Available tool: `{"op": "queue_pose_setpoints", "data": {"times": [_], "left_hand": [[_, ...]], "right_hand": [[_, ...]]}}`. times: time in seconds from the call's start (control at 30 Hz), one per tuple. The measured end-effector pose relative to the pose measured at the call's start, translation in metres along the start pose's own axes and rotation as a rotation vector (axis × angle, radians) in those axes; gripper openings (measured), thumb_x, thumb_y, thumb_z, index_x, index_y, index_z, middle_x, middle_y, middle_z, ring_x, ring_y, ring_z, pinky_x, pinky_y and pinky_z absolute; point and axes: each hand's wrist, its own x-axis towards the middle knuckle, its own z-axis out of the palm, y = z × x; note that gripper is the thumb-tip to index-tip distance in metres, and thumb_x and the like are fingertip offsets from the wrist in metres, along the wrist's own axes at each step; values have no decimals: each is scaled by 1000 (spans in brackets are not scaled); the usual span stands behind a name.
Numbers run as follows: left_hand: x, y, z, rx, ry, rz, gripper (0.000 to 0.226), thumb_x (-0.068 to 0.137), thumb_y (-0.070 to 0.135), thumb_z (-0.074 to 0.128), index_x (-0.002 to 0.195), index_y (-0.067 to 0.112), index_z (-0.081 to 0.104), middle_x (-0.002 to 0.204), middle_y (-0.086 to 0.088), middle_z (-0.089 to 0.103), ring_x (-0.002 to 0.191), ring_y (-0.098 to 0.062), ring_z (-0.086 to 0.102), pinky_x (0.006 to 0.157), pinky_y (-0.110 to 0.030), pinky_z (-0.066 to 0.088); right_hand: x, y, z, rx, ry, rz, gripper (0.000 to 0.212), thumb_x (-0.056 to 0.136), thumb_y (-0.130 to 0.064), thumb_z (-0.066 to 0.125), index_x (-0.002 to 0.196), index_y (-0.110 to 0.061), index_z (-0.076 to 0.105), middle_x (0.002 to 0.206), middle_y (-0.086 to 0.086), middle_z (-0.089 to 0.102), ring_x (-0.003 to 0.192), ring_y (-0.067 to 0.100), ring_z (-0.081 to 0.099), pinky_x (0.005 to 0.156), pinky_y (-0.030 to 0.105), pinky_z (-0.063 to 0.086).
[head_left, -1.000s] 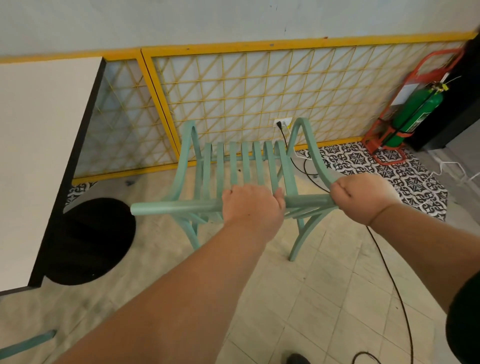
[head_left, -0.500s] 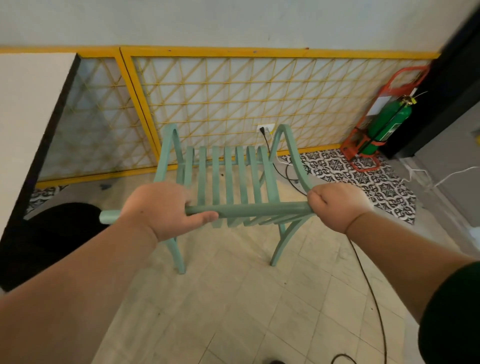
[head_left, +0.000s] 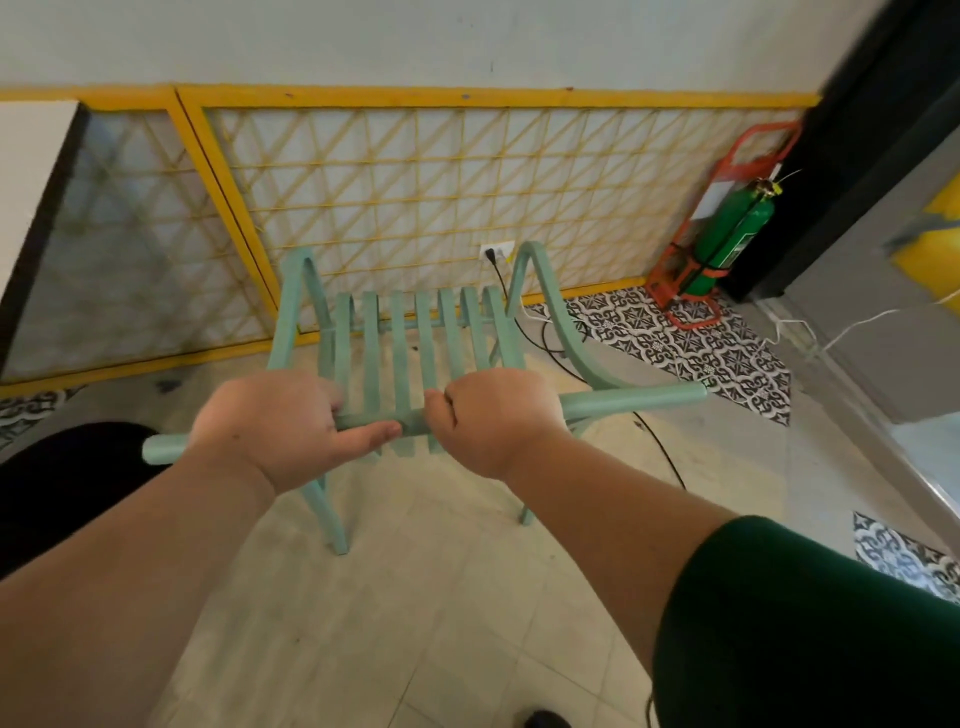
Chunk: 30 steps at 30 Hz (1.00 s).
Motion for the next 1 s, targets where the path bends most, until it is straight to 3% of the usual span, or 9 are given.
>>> {"op": "queue_pose_setpoints", "data": {"times": [0.13,0.23,0.37,0.53,0.7,1.0], "left_hand": [[-1,1,1,-78,-11,-40,85,65,100,18,64,24,56,62,5,59,61,-13,58,53,-32,44],[-5,-9,3,-226,-59,-128,90,58,105,26,64,21,59,63,4,62,62,-15,60,59,-35,52],[-15,-26,7,-70,-82,-179,100,62,102,3,66,23,63,65,4,62,63,-15,59,61,-34,54],[-17,-9,7,-47,-84,-227,106,57,101,-7,63,22,64,57,3,62,56,-17,61,52,-30,51],[-25,19,3,-96,-56,-261,98,66,98,1,64,22,63,58,2,61,54,-17,59,50,-29,49],[-27,65,-1,-94,-78,-308,101,69,93,-5,70,21,65,63,2,64,52,-15,58,45,-26,44]], "right_hand": [[-1,-1,-5,20,5,-5,58,100,-49,25,64,-18,57,61,0,57,52,21,55,48,29,38],[-2,-2,-3,18,-1,0,56,100,-47,25,64,-20,58,62,0,58,53,21,56,49,29,41],[3,4,1,8,8,-29,55,99,-46,24,64,-20,57,62,0,57,54,20,55,48,28,38],[4,13,3,8,4,-53,56,98,-46,23,63,-19,58,59,0,54,51,20,51,46,28,35],[0,33,-1,-2,-28,-61,53,97,-45,25,67,-19,60,62,-1,56,55,20,54,48,29,39],[-2,72,-5,-59,-59,-84,49,94,-45,24,65,-22,56,60,-2,54,53,19,50,50,32,44]]}}
